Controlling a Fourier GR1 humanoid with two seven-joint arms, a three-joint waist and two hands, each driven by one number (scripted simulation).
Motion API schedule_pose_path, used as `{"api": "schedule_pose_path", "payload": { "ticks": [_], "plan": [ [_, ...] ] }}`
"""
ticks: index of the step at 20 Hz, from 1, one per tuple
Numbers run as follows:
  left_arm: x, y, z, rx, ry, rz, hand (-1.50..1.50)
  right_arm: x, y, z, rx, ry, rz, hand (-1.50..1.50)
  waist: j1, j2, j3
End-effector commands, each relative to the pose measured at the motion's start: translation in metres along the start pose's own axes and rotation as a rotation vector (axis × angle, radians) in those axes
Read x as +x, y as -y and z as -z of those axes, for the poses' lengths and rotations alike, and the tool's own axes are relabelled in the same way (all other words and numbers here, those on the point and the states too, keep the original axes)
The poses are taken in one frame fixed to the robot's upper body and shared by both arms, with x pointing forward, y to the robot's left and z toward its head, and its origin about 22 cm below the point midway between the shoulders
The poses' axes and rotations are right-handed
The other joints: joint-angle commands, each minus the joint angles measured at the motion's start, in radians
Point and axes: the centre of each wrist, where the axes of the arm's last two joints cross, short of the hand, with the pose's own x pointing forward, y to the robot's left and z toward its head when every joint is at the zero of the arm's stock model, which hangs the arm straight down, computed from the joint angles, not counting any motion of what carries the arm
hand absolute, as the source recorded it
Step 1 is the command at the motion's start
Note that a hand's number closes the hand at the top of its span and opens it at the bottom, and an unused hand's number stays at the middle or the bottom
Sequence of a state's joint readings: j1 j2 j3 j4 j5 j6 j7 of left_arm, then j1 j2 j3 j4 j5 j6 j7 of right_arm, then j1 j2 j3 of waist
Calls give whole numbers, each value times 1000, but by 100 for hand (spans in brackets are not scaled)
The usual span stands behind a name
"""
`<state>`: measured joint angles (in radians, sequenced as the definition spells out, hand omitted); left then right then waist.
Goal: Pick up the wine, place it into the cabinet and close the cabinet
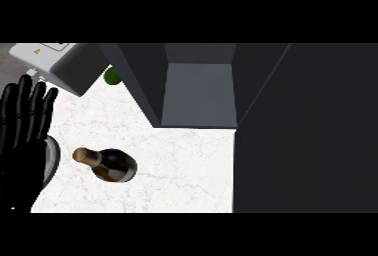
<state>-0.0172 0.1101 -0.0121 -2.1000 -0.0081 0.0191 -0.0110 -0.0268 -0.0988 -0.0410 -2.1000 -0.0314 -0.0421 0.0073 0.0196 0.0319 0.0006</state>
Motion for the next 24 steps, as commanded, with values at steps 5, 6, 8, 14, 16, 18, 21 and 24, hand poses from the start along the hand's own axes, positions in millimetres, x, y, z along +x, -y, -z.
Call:
{"api": "schedule_pose_path", "payload": {
  "ticks": [5, 6, 8, 14, 16, 18, 21, 24],
  "plan": [
    [10, 3, -47, 242, -75, 117, -150, 19, 0, -29, 68, -47, -9, -150, -19, -38, 0],
    [15, 5, -61, 265, -78, 144, -150, 9, -12, -32, 80, -42, -8, -150, -9, -38, 0],
    [16, 6, -58, 349, -188, -122, -150, 23, -22, -31, 261, -106, 89, -150, -3, -42, -2],
    [38, 52, -81, 381, -183, -132, -150, 62, -15, -26, 302, -115, 100, -150, -12, -35, -1],
    [58, 44, -59, 402, -173, -124, -150, 78, -28, -30, 302, -103, 108, -150, -19, -33, 0],
    [67, 53, -68, 393, -163, -126, -150, 100, -26, -41, 297, -91, 89, -150, -20, -35, 0],
    [87, 51, -53, 401, -174, -158, -150, 111, -17, -27, 304, -95, 99, -150, -22, -33, 0],
    [80, 57, -59, 411, -164, -115, -150, 127, -20, -33, 309, -88, 87, -150, -22, -36, 0]
  ]
}}
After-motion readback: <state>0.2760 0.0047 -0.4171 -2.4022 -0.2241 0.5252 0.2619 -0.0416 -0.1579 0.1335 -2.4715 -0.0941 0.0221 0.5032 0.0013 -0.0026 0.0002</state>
